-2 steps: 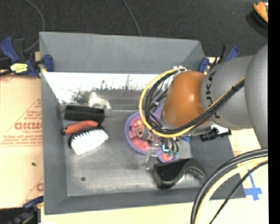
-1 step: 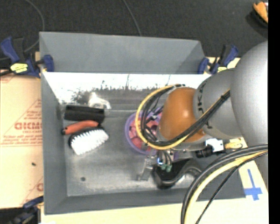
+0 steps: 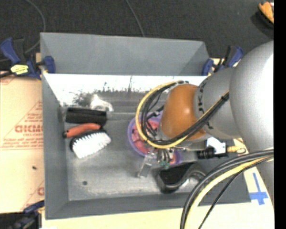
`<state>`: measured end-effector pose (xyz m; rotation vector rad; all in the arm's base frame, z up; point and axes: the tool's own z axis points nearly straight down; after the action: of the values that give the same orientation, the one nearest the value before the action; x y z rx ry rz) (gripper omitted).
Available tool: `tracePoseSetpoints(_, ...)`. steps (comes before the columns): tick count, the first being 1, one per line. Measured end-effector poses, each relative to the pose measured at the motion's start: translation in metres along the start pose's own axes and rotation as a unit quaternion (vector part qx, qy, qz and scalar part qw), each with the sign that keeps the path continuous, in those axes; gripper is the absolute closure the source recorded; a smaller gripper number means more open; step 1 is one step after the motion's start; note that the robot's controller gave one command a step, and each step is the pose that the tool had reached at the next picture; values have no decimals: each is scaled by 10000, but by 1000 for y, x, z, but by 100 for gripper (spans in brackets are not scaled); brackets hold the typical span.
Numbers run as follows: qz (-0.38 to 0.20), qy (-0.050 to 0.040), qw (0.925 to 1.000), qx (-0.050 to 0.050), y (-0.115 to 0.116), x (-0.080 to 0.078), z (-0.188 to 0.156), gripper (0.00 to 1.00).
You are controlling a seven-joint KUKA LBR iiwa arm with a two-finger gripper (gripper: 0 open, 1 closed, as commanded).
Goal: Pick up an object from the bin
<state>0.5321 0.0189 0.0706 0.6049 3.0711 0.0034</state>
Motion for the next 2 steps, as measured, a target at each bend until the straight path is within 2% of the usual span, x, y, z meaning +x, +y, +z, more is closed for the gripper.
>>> tracePoseSetpoints(1,-464,53,9989,9,-8,7,1,100)
tracePoseSetpoints(2,-509,66,9987,13,-9,8,1,100)
